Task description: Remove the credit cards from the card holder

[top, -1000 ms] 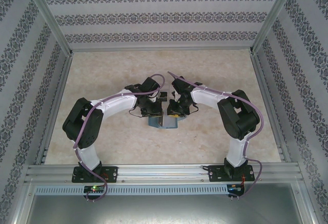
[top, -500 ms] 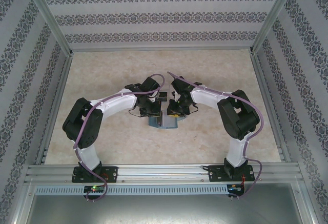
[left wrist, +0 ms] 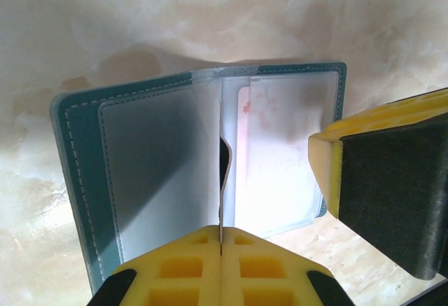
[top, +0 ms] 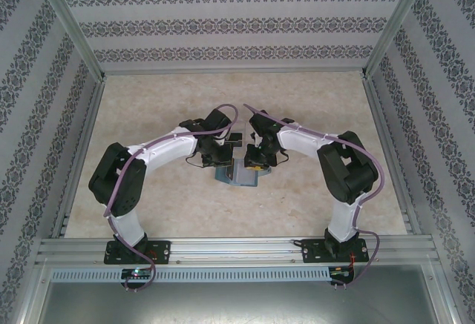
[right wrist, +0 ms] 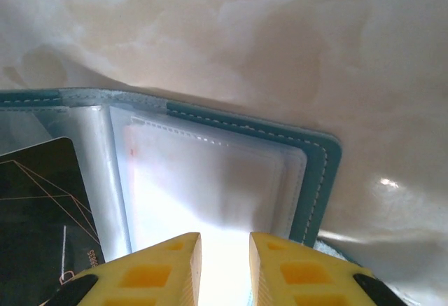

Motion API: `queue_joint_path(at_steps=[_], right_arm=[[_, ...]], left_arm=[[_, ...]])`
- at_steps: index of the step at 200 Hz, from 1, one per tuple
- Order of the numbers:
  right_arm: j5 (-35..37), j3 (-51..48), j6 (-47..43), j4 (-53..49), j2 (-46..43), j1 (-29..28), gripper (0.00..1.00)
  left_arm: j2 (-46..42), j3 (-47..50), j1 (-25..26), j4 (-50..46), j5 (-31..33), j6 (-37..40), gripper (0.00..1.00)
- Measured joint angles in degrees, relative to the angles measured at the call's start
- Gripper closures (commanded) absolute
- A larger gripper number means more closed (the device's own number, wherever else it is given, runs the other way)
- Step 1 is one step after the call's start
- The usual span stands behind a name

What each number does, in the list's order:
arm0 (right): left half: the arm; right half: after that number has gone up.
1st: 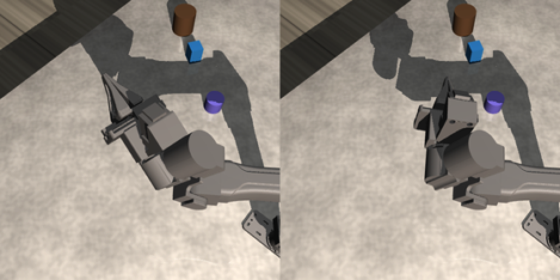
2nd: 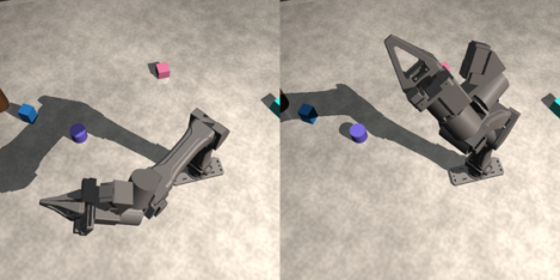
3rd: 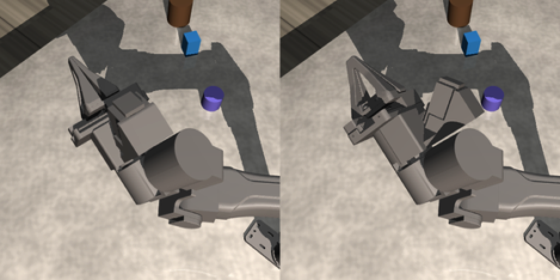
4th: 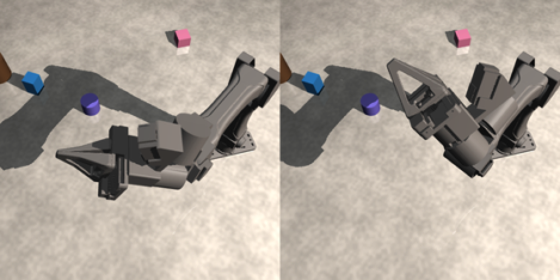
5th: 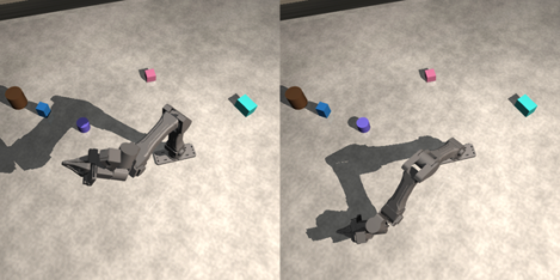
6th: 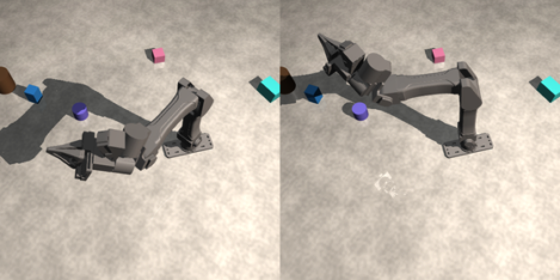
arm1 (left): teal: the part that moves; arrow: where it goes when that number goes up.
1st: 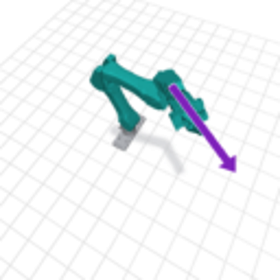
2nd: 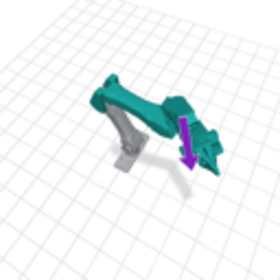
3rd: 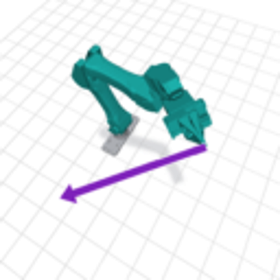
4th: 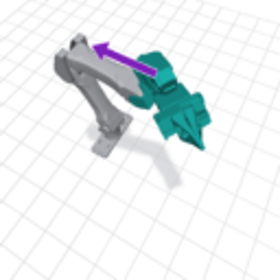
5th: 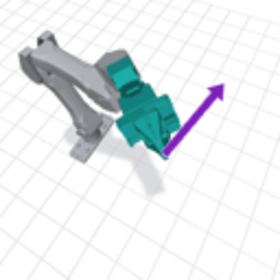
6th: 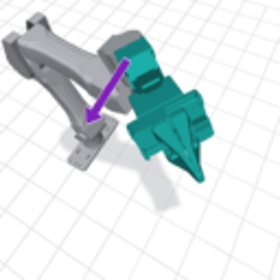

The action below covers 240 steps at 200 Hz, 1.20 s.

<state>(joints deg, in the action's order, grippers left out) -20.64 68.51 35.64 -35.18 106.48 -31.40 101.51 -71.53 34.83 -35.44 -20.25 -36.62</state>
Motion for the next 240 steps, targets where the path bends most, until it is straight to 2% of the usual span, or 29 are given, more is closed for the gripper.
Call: queue_joint_path(at_steps=[41, 69, 150, 240], right_arm=[[0.0, 0.0, 0.0, -0.2, -1.4, 0.0, 0.74], [0.0, 0.0, 0.0, -0.5, -1.7, 0.0, 0.74], [0.3, 0.0, 0.0, -1.6, -2.2, 0.0, 0.74], [1.8, 0.0, 0.0, -3.2, -5.0, 0.0, 0.74]], left_arm=[[0.0, -1.2, 0.0, -1.0, 0.7, 0.9, 0.99], [0.0, -3.1, 0.0, -2.9, 0.6, 4.9, 0.99], [2.3, -10.3, 0.0, -11.5, -3.2, 26.2, 1.00], [3.4, -13.9, 0.0, -18.3, 2.5, 47.8, 1.00]])
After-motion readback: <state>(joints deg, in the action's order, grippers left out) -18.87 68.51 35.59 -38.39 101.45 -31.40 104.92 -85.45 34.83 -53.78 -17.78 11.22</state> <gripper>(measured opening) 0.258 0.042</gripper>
